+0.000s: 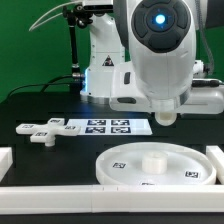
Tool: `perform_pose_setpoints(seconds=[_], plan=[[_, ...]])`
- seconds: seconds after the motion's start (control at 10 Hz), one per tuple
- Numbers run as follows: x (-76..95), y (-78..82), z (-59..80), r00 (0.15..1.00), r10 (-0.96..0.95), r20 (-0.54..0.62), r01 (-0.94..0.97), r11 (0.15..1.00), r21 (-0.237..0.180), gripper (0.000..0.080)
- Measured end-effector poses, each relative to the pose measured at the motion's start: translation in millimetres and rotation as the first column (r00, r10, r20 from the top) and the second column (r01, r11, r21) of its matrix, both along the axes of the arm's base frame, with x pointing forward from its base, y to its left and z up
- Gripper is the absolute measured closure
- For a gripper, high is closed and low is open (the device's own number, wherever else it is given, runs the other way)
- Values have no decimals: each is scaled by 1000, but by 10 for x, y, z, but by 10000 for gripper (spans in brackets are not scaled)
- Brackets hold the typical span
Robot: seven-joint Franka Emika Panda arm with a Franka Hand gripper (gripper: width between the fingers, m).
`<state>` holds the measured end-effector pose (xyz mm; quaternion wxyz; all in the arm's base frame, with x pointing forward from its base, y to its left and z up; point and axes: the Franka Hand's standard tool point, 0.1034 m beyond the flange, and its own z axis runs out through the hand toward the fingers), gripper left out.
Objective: Assemble round table
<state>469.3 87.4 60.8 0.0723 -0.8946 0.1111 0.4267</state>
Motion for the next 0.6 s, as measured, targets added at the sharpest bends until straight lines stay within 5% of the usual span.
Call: perform_pose_setpoints(seconds=[0.1,0.4,0.6], plan=[[92,-25,9,998,8,58,-9,1000,10,390],[334,-76,445,970,27,242,-26,1000,-4,390],[511,-32,480,918,22,397,-12,1000,-29,390]])
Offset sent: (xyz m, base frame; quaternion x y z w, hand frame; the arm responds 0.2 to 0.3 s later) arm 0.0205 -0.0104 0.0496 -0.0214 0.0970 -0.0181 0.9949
